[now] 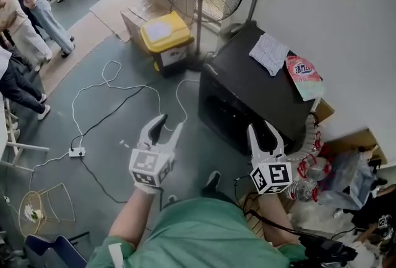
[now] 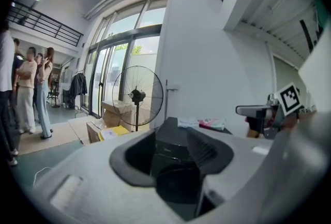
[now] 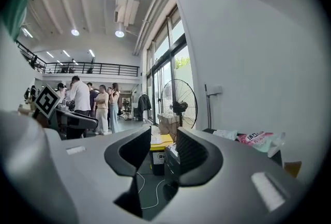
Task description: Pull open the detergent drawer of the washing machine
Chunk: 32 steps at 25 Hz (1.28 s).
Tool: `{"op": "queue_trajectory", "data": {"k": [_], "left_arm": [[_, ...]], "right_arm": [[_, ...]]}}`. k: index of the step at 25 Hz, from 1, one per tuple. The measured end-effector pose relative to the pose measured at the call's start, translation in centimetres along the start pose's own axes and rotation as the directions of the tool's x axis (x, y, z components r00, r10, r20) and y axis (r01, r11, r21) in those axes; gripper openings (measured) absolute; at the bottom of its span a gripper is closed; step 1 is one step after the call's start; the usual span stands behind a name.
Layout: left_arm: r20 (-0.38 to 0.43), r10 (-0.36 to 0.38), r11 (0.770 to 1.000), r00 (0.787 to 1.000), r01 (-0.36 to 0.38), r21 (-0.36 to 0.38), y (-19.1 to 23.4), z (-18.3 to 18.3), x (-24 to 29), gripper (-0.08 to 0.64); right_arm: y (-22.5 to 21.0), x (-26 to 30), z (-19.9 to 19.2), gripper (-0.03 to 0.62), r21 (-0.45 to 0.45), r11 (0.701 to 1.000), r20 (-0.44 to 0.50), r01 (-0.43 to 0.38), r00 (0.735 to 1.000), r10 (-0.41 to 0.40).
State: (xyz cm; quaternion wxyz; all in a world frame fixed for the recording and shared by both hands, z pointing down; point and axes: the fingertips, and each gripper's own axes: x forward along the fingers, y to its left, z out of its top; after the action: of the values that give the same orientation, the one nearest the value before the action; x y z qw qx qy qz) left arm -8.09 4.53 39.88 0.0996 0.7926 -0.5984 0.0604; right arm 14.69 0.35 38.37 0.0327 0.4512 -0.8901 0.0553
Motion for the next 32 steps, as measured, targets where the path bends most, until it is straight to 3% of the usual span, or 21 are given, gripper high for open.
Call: {"op": "queue_trajectory", "data": {"k": [10,16,21,26,32], "left_arm": [[-0.054,0.021,0.994,0.998,-0.027,-0.107,-1.5,-1.7,7.4,0.193],[-0.06,-0.077,0.979,0.995,0.064,-0.194,-0.7,-3.5,10.4,0.193],[-0.059,-0.182,0.95,0.982,0.16,-0.267,1.6,-5.6,14.3,0.193],[-0.093,-0.322,0.9,0.942,0.274,-0.34,3.7,-8.8,18.9,0.201],[-0.169,-0.504,0.813,0.847,0.399,-0.424,5.8,-13.3,25.2,0.201]], "right_arm": [[-7.6,4.9,-0.3,0.149,0.062,0.993,-0.01,-0.101,0.995,0.102],[-8.1,7.0,-0.7,0.149,0.066,0.991,-0.035,-0.113,0.993,0.116],[-8.4,9.0,-1.2,0.149,0.046,0.996,-0.052,-0.073,0.996,0.075],[-8.4,10.6,-1.1,0.149,0.021,1.0,-0.077,0.014,0.997,-0.012],[-8.7,13.2,-1.4,0.149,-0.013,0.993,-0.119,0.119,0.986,-0.12]]}}
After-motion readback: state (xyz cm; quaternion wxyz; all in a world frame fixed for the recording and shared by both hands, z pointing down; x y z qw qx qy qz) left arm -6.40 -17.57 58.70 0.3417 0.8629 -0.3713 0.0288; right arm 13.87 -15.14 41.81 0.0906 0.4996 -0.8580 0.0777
